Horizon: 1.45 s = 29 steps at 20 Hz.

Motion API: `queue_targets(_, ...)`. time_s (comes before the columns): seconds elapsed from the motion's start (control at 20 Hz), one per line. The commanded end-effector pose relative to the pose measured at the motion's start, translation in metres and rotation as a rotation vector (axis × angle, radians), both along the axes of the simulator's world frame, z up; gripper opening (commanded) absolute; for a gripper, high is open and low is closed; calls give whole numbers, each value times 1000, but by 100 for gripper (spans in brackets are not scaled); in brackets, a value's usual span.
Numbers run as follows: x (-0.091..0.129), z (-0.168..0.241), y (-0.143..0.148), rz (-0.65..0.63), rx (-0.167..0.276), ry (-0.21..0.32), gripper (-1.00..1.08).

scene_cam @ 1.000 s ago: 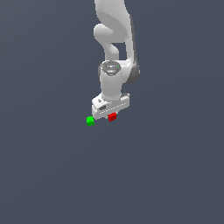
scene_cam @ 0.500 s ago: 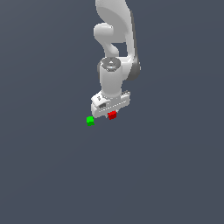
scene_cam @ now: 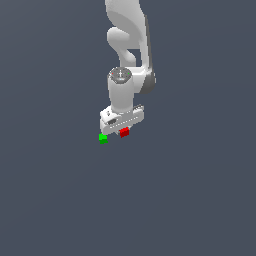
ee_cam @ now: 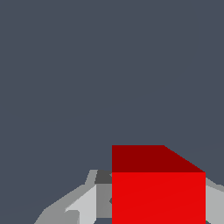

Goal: Stack the red cube on top of the green cube.

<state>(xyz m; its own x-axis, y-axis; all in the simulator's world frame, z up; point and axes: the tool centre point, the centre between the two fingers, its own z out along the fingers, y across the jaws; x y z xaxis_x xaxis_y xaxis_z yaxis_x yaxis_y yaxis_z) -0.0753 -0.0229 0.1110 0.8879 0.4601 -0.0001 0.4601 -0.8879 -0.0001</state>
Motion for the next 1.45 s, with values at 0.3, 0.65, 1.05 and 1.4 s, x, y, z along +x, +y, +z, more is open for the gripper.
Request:
queue_targets(0.3, -12, -29, -65, -1, -1, 0, -100)
queue_targets(0.65, -17, -47, -104, -1, -1, 0, -100)
queue_targets(1.05, -17, -51, -112, -1, -1, 0, 100)
queue_targets(1.4, -17, -51, -112, -1, -1, 0, 100)
